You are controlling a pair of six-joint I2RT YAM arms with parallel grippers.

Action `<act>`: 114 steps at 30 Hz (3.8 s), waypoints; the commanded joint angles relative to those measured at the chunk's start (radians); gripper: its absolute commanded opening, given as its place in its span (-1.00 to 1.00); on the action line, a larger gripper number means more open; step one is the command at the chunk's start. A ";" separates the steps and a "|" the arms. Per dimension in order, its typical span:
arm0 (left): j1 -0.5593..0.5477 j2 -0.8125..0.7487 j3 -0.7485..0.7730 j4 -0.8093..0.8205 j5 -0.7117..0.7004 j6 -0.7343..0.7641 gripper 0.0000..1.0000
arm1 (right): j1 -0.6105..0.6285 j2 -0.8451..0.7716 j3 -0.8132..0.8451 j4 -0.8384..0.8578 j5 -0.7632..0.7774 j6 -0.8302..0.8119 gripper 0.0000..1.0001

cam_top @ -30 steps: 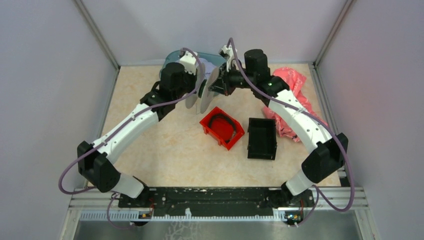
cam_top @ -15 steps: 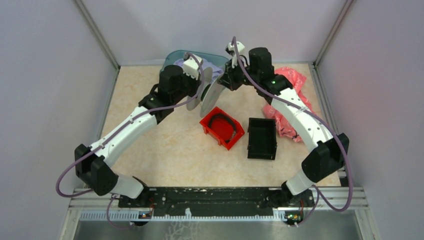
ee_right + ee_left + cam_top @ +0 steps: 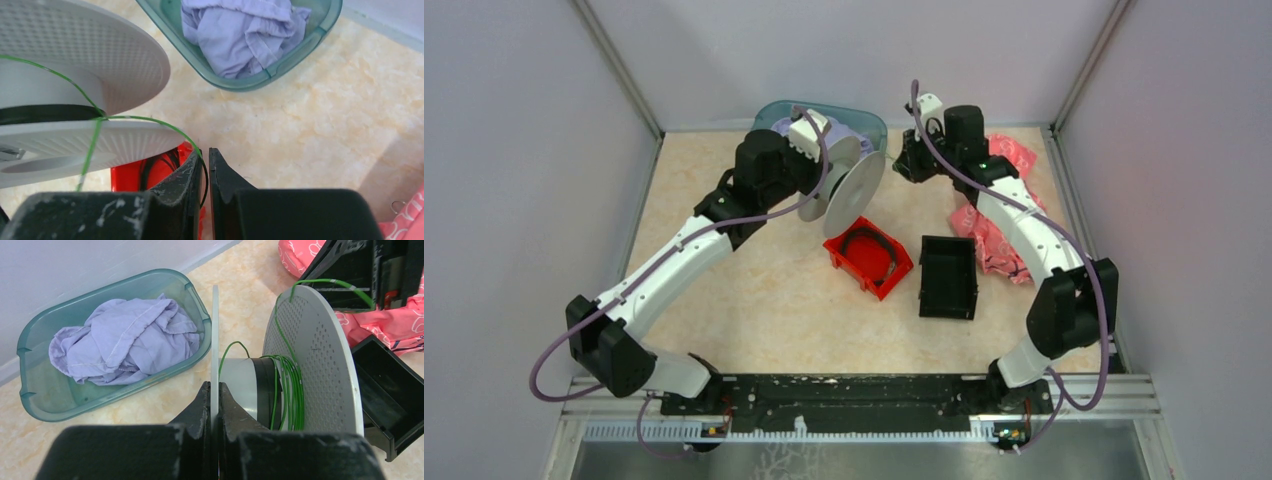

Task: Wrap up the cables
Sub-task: Wrap the cable around the cable reel.

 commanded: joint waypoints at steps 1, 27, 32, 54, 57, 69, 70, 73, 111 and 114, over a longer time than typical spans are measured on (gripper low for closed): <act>0.002 -0.038 0.041 0.044 0.041 -0.007 -1.00 | -0.021 -0.001 -0.039 0.058 -0.013 -0.022 -0.78; 0.124 -0.057 0.067 0.033 0.234 -0.169 -1.00 | -0.044 -0.011 -0.296 0.120 -0.133 -0.030 -0.31; 0.157 -0.058 0.067 0.043 0.276 -0.225 -1.00 | -0.044 -0.012 -0.311 0.121 -0.173 -0.023 -0.30; 0.296 -0.015 0.003 0.169 0.502 -0.561 -1.00 | -0.042 -0.052 -0.396 0.256 -0.381 0.042 -0.78; 0.298 -0.008 0.006 0.168 0.506 -0.575 -1.00 | -0.042 -0.058 -0.408 0.304 -0.429 0.075 -1.00; 0.328 0.019 -0.088 0.295 0.602 -0.765 -1.00 | -0.028 -0.088 -0.621 1.084 -0.550 0.627 -1.00; 0.330 0.023 -0.102 0.316 0.612 -0.780 -1.00 | -0.022 -0.084 -0.630 1.129 -0.554 0.658 -1.00; 0.334 0.032 -0.141 0.385 0.650 -0.832 -1.00 | -0.011 -0.076 -0.667 1.260 -0.539 0.733 -1.00; 0.387 -0.004 -0.176 0.446 0.687 -0.842 -1.00 | -0.052 -0.180 -0.690 0.941 -0.442 0.483 0.00; 0.387 -0.008 -0.174 0.430 0.676 -0.817 -1.00 | -0.070 -0.188 -0.680 0.914 -0.423 0.499 0.03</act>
